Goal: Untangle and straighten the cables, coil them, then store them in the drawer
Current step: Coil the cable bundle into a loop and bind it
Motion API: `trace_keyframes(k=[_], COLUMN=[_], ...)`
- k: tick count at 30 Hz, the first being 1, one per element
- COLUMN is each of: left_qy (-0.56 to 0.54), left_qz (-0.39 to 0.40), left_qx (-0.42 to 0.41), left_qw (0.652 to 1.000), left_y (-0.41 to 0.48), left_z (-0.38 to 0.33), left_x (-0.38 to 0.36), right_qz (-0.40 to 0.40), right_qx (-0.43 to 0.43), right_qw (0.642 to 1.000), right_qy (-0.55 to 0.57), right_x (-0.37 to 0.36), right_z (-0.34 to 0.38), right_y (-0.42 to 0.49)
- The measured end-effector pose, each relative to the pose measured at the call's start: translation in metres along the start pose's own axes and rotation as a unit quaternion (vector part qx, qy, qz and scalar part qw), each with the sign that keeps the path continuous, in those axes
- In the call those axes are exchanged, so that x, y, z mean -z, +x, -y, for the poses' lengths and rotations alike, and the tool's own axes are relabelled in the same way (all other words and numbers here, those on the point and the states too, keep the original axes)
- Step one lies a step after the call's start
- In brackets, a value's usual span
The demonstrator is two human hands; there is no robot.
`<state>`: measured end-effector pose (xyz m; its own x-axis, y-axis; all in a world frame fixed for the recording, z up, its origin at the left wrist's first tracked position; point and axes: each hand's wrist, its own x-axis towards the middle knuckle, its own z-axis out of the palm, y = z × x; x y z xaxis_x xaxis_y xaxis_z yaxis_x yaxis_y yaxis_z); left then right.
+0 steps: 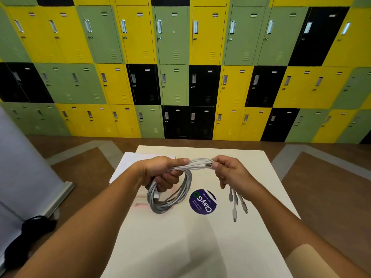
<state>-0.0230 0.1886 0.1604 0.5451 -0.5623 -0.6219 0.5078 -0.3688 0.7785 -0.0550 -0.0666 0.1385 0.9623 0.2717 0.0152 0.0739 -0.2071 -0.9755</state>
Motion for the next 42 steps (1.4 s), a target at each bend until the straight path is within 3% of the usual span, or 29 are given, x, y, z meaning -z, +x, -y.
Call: trace_keyframes(k=[5,9,14,20,23,27,31,34,38,42], left_qy=[-0.050,-0.041,-0.043,0.014,0.048,0.067,0.099,0.093,0.117,0.105], left_qz=[0.022,0.037,0.025,0.038,0.040,0.055,0.043,0.042,-0.020,-0.021], left_qx=[-0.030,-0.029,-0.019,0.015,0.014,-0.002,-0.048,-0.069,-0.074,-0.047], left_qw=[0.998,0.998,0.999,0.999,0.998,0.996,0.993,0.992,0.990,0.993], left_y=[0.002,0.007,0.009,0.010,0.010,0.012,0.013,0.011,0.010,0.011], left_z=[0.004,0.003,0.005,0.004,0.001,-0.002,-0.006,-0.007,-0.008,-0.005], left_x=[-0.006,-0.012,-0.016,-0.023,-0.028,-0.033,-0.036,-0.035,-0.035,-0.029], right_qz=[0.009,0.004,-0.007,0.058,0.110,0.167,0.222,0.238,0.237,0.203], right_qx=[0.016,0.074,0.127,0.112,0.044,-0.088,-0.241,-0.250,-0.239,-0.158], right_qw=[0.989,0.954,0.922,0.887,0.920,0.971,0.945,0.938,0.941,0.965], right_qy=[-0.144,-0.292,-0.365,-0.444,-0.373,-0.149,0.019,0.037,0.033,-0.050], right_x=[0.007,-0.007,-0.015,-0.008,-0.001,0.010,0.019,0.021,0.016,0.006], right_z=[0.010,0.018,0.016,0.021,0.027,0.033,0.031,0.027,0.022,0.012], right_y=[0.001,-0.002,0.002,0.002,0.007,0.014,0.020,0.021,0.015,0.007])
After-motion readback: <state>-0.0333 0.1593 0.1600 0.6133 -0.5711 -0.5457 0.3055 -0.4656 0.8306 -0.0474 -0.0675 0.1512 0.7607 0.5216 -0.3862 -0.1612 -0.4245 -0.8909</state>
